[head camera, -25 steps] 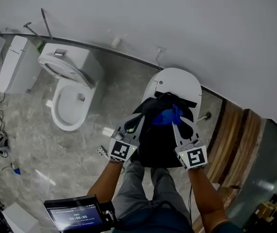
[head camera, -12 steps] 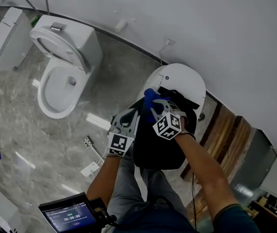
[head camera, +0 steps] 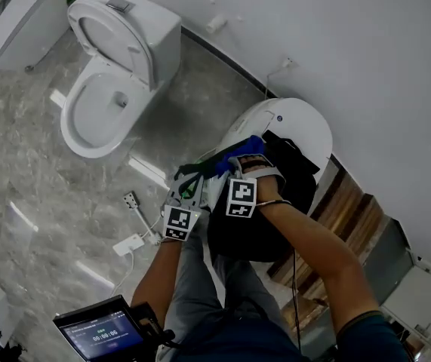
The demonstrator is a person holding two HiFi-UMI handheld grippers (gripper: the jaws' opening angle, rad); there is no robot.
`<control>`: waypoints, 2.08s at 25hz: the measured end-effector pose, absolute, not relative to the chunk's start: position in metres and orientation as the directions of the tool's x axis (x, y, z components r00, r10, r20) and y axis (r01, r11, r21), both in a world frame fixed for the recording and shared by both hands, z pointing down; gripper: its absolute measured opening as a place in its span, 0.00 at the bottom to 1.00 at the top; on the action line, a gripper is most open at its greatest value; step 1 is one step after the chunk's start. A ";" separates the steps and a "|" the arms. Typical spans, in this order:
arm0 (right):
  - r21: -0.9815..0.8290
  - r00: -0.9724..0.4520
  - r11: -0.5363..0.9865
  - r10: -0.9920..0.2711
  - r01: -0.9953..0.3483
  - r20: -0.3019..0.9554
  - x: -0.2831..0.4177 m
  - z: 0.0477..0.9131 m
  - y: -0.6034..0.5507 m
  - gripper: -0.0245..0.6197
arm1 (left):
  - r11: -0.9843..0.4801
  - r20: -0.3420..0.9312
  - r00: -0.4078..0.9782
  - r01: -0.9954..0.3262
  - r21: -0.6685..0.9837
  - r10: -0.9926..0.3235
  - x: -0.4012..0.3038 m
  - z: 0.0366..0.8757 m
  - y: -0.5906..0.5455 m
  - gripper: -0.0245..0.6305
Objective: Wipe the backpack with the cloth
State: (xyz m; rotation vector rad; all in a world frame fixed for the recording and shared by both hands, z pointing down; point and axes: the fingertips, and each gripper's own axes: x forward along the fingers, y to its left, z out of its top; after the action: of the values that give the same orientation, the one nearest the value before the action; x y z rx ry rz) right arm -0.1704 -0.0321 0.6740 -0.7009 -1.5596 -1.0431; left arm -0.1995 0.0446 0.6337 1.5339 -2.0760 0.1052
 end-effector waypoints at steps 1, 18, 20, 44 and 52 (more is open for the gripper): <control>0.239 -0.212 0.418 -0.111 0.876 0.971 -0.173 0.677 -0.036 0.08 | 0.349 0.472 -0.198 -0.901 0.259 -0.859 -0.198 0.635 0.048 0.04; -0.099 0.109 0.253 -0.024 0.962 0.994 -0.083 0.704 0.070 0.08 | 0.356 0.566 -0.169 -0.903 0.239 -0.807 -0.172 0.665 0.099 0.04; -0.059 0.085 0.323 -0.067 0.944 0.994 -0.110 0.702 0.041 0.08 | 0.352 0.571 -0.152 -0.899 0.259 -0.807 -0.161 0.669 0.099 0.04; -0.185 0.208 0.261 -0.062 0.948 0.976 -0.073 0.698 0.060 0.08 | 0.358 0.623 -0.099 -0.882 0.305 -0.776 -0.121 0.695 0.125 0.04; -0.346 0.341 0.183 0.060 0.920 0.938 -0.014 0.700 0.132 0.08 | 0.355 0.643 -0.083 -0.883 0.306 -0.761 -0.115 0.703 0.135 0.04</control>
State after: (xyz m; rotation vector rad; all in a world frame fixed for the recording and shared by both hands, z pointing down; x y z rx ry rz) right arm -0.0138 0.1318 0.7003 -1.2339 -1.0509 -0.7998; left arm -0.1150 0.1354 0.7025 1.4366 -1.8701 0.2069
